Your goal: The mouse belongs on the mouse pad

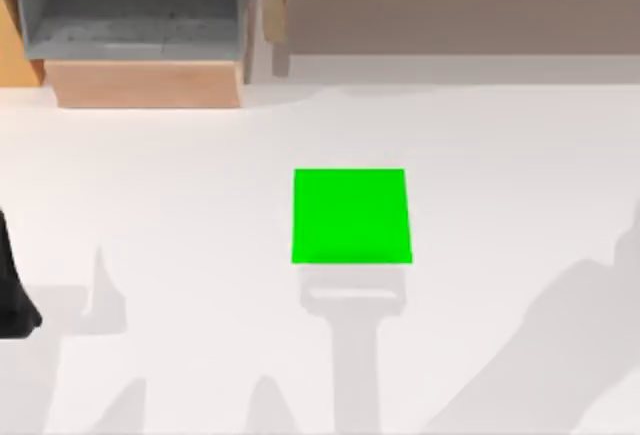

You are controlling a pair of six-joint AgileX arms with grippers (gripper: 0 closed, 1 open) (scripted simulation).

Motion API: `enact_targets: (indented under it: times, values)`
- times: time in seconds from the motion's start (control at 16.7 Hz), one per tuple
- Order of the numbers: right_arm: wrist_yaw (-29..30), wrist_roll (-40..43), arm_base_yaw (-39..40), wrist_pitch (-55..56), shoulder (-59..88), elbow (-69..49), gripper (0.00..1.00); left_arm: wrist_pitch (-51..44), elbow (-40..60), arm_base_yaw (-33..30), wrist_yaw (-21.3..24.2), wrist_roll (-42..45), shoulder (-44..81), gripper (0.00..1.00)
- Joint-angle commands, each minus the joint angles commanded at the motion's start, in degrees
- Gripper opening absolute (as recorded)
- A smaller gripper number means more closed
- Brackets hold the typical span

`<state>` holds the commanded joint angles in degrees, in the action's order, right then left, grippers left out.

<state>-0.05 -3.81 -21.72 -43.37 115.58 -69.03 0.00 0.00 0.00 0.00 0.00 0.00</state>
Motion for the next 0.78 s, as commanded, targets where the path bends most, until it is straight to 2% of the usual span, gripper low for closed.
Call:
enact_targets:
  times: [0.54,0.78]
  values:
    - [0.23,0.07,-0.02,-0.98,-1.82,-0.86,0.00,0.00,0.00,0.00,0.00,0.00,0.00,1.00]
    - [0.20,0.20,-0.08,-7.45,-3.73,-5.44,0.00,0.00,0.00,0.00,0.00,0.00,0.00,1.00]
